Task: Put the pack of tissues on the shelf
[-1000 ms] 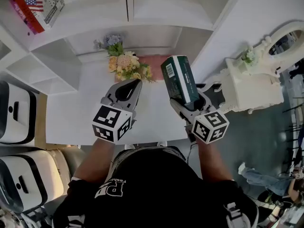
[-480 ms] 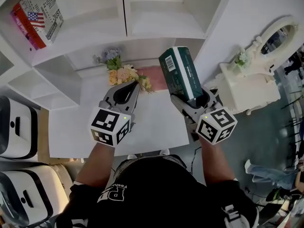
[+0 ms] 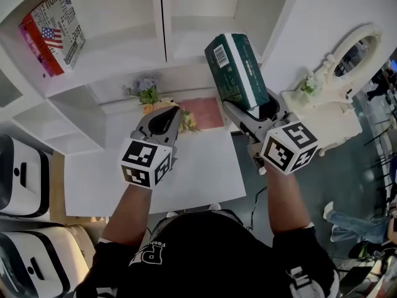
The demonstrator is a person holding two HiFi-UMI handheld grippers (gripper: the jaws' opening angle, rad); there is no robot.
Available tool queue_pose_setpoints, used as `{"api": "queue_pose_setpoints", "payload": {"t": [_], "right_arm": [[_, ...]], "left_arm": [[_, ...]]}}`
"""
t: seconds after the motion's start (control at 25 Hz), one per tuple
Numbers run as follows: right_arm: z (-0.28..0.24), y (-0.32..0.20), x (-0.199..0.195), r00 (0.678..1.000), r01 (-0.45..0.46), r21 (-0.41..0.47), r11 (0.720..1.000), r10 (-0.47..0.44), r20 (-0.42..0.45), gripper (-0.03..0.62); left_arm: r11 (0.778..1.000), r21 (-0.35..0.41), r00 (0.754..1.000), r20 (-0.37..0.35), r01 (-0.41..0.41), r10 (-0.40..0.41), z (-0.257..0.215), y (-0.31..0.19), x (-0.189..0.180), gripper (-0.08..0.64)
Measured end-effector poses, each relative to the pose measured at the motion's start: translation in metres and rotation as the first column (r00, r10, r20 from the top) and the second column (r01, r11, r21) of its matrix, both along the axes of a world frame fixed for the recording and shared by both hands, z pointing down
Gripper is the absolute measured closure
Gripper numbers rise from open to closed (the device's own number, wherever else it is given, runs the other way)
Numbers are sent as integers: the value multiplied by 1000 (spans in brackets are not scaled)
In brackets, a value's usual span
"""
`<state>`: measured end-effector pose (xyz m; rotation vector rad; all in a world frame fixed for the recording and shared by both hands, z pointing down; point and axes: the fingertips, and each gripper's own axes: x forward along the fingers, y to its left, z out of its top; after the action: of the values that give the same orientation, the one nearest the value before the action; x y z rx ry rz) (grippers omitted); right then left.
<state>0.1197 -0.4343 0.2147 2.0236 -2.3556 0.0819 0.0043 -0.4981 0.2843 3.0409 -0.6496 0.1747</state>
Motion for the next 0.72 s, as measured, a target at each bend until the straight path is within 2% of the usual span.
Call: {"api": "queue_pose_setpoints", "payload": {"t": [0.32,0.72], "right_arm": [[-35,-39,20,997,-46,-31,998,44,-63,202],[-55,-97,34,998,-40,-87,995,35,-60,202]], "left_arm": [[1000,6,1000,5,9,-9,-4,-7,2,546],[1000,7,999,41,17,-17,4,-12,5,546]]}}
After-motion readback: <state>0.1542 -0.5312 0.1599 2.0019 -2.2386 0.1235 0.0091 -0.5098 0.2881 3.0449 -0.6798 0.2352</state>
